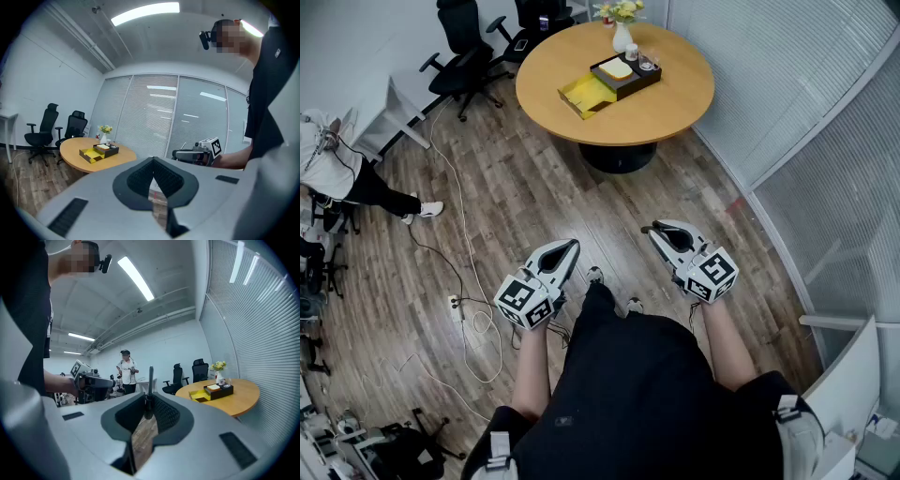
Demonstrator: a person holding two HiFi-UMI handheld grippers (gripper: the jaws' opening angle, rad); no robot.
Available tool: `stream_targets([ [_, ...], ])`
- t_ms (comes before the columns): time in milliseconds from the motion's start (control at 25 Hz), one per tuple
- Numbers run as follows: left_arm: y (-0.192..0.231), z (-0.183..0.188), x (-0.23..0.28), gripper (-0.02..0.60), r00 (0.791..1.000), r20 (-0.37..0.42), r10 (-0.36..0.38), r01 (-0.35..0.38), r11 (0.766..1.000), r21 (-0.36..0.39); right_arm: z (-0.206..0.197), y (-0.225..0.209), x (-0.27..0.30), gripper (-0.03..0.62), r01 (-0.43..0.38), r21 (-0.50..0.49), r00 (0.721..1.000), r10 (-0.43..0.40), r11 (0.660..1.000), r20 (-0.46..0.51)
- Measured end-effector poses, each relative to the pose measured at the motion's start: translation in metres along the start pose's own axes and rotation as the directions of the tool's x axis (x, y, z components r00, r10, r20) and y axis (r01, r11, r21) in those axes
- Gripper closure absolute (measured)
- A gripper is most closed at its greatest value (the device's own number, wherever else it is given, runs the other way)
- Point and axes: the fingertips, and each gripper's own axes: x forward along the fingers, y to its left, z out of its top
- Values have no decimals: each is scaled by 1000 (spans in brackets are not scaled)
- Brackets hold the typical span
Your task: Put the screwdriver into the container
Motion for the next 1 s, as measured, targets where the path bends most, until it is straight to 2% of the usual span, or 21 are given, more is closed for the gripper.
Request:
stream_targets([
  [440,15,2,4,577,1000,-8,-9,9,1000,-6,-3,-5,11,545,14,0,1000,-14,1000,-17],
  [720,36,-4,7,577,1000,-17,-26,25,999,-42,-1,-7,30,545,23,14,999,-23,1000,-36],
  [1000,69,9,26,577,998,-8,-58,58,997,-49,7,-25,58,545,38,-2,997,-38,999,-65],
])
